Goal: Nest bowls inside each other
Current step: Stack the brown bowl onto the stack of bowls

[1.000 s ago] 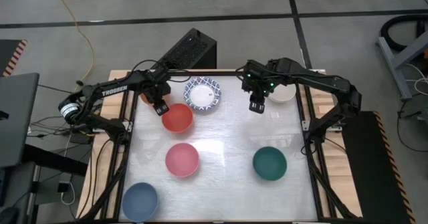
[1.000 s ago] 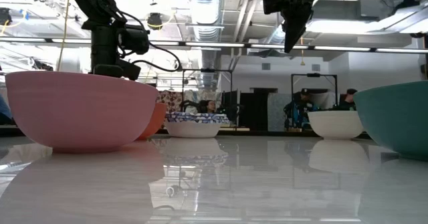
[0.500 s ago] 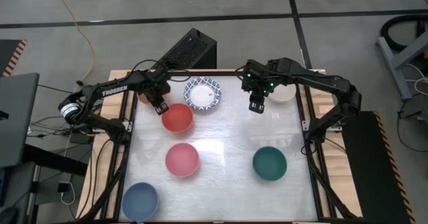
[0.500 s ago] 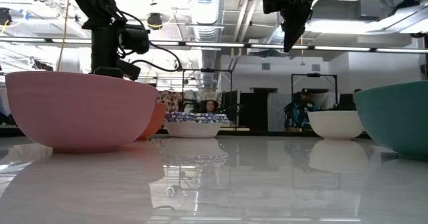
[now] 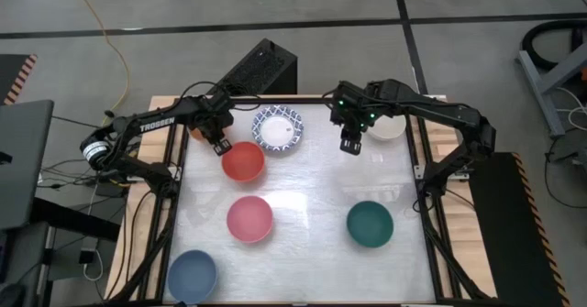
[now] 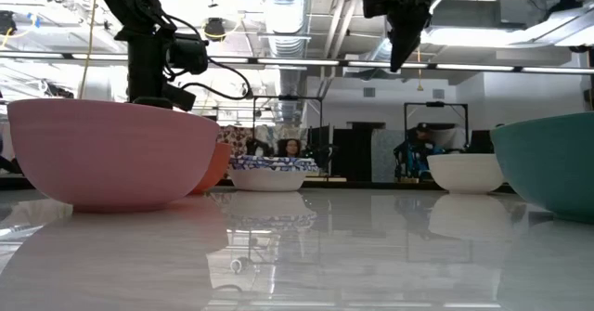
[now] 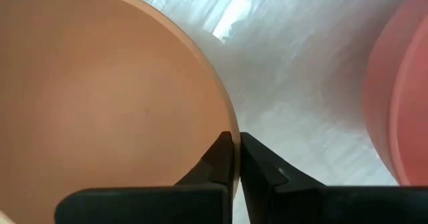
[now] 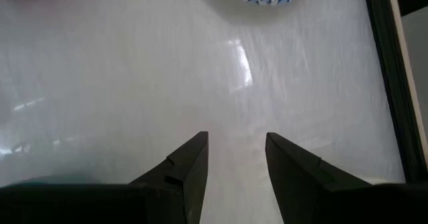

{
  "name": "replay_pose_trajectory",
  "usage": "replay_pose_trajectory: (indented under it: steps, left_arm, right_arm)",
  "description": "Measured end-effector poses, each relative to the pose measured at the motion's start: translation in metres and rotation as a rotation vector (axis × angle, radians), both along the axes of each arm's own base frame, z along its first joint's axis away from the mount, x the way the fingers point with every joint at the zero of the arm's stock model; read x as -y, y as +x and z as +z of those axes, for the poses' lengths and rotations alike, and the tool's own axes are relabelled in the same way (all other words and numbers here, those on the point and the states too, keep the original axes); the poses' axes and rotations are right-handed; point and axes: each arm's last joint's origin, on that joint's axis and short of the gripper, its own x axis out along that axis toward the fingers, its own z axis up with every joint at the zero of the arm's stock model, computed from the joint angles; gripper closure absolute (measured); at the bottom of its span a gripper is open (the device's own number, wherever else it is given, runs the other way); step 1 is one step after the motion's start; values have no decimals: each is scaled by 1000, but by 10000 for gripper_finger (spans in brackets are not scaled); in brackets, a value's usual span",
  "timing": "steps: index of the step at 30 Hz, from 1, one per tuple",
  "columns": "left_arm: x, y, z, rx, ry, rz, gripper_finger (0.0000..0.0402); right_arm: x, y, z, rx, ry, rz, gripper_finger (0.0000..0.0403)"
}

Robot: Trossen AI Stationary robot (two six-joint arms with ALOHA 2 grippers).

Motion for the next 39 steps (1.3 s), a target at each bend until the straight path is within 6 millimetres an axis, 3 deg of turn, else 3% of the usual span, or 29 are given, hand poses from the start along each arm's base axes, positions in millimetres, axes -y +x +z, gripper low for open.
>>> replay_pose_trajectory:
  steps: [10, 23, 31, 39]
  left_arm:
    - [-1, 2, 3, 19, 5, -31, 401]
    - [-5, 27, 51, 136, 109, -118, 401]
    - [15, 52, 75, 244, 96, -397, 401]
    - [53, 70, 76, 177, 124, -788, 401]
  right_arm:
    - [0, 1, 0, 8, -3, 0, 230]
    - [1, 3, 1, 30, -10, 0, 230]
    - [3, 16, -1, 70, -89, 146, 230]
    - [3, 45, -13, 156, -133, 414, 230]
